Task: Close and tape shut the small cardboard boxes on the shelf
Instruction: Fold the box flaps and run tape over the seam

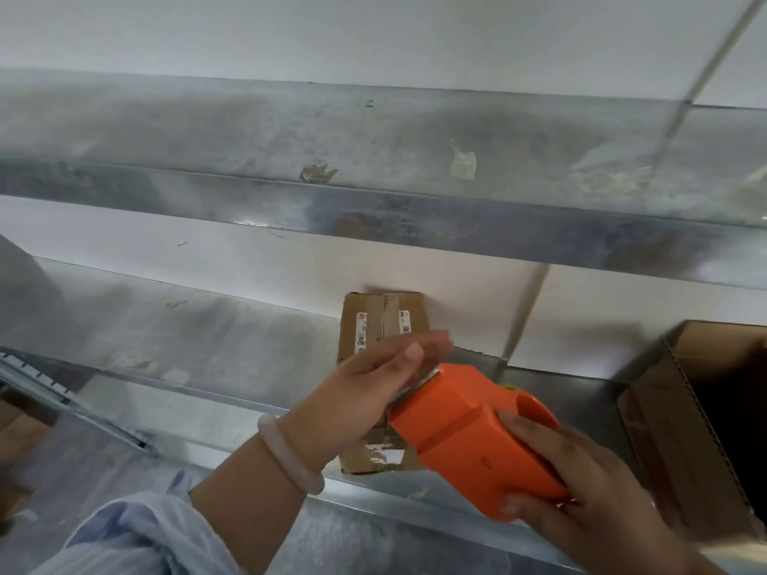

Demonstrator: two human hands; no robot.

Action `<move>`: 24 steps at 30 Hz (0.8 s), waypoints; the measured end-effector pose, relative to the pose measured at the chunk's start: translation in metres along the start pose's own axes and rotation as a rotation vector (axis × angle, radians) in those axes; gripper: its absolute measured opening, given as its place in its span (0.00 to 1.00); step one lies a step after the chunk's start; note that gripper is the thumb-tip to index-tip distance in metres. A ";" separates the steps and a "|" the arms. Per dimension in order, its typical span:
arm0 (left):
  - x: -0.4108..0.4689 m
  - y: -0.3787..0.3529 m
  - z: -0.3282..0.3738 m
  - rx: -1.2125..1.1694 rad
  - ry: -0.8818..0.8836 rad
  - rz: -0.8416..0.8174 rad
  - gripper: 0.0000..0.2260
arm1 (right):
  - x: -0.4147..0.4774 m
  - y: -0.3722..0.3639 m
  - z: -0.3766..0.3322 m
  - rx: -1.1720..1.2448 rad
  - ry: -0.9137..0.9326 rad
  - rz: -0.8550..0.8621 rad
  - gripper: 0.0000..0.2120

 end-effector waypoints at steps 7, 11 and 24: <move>0.008 0.007 0.007 -0.054 0.017 0.078 0.11 | 0.002 0.000 -0.010 0.036 -0.004 0.017 0.31; 0.009 0.013 0.009 0.016 -0.028 0.075 0.06 | 0.001 -0.001 -0.008 0.085 -0.049 -0.007 0.31; 0.005 0.025 0.007 0.137 -0.024 0.291 0.09 | 0.003 -0.008 -0.002 0.344 -0.211 -0.163 0.32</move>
Point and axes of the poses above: each hand's wrist, its own x-axis towards the middle knuckle, its own y-axis out of the back of the hand, z = x × y, the point moved 7 cm from there along x, towards the middle knuckle, and after that the axes turned 6 degrees about -x, right-handed, at the moved point
